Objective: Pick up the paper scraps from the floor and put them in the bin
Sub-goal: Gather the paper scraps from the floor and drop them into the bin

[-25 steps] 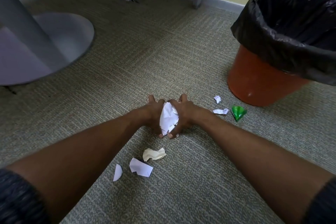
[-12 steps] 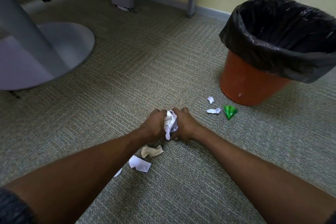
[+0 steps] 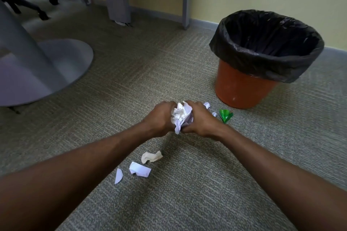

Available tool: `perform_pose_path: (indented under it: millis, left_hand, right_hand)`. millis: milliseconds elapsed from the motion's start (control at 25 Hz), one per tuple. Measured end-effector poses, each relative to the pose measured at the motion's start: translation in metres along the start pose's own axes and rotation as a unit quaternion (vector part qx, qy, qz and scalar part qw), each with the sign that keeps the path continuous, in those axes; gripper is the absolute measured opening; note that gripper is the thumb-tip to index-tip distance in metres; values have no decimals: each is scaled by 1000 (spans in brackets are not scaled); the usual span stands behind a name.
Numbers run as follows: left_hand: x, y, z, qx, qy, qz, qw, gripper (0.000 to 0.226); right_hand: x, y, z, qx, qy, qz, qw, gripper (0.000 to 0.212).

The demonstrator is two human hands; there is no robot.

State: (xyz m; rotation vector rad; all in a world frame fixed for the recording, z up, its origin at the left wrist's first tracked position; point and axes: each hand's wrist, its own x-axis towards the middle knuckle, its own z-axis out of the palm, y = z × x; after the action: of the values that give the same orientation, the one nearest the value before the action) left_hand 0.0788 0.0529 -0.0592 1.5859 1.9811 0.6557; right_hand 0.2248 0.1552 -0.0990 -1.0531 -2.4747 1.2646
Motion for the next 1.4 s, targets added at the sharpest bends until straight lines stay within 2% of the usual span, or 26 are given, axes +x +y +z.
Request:
perform_pose_path:
  millis: [160,360,520,640,800,920,1040,1120,1200,1240,1320,1400]
  left_hand:
    - [17,46,-32,32,11,51,998,29]
    - [51,108,-69,62,55,76,994,39]
    - [79,159,-85,48,66,122,989,43]
    - [104,195,-91,40,72,139,987,36]
    - [141,230,-75,51,67,151,985,25]
    - [163,239,-58,74,54,137,986,18]
    - [182,241,-40,107,47,112,987,19]
    - [190,240,-30,100,36,83,991,20]
    - [196,239,-24,81,48,56,994,21]
    - [198,238,-24,71,57,46,995,19]
    - [200,235,-25,41,70,22,996,22]
    - [198,231,-29,29,85,13,996,32]
  right_hand:
    - [2,-17,-46,39,35,-45,998,70]
    - [8,-42,-120,44,118,-77,989,77]
    - [-2,-59,-185,-23,170,-79,982,69]
    - [-11,-61,-226,4,193,-75,978,65]
    - [-21,-47,-269,14,204,-30,978,47]
    - [-20,-33,-285,-28,215,22,976,50]
    - [-10,-18,-290,-52,213,85,972,41]
    - [-4,-15,-289,-88,214,102,967,47]
    - [-1,-13,-290,-121,214,111,963,44]
    - [-2,-12,-291,-119,219,118,961,49]
    - [-3,-12,-294,-103,234,139,957,91]
    - [-3,-11,-296,-107,249,131,954,105]
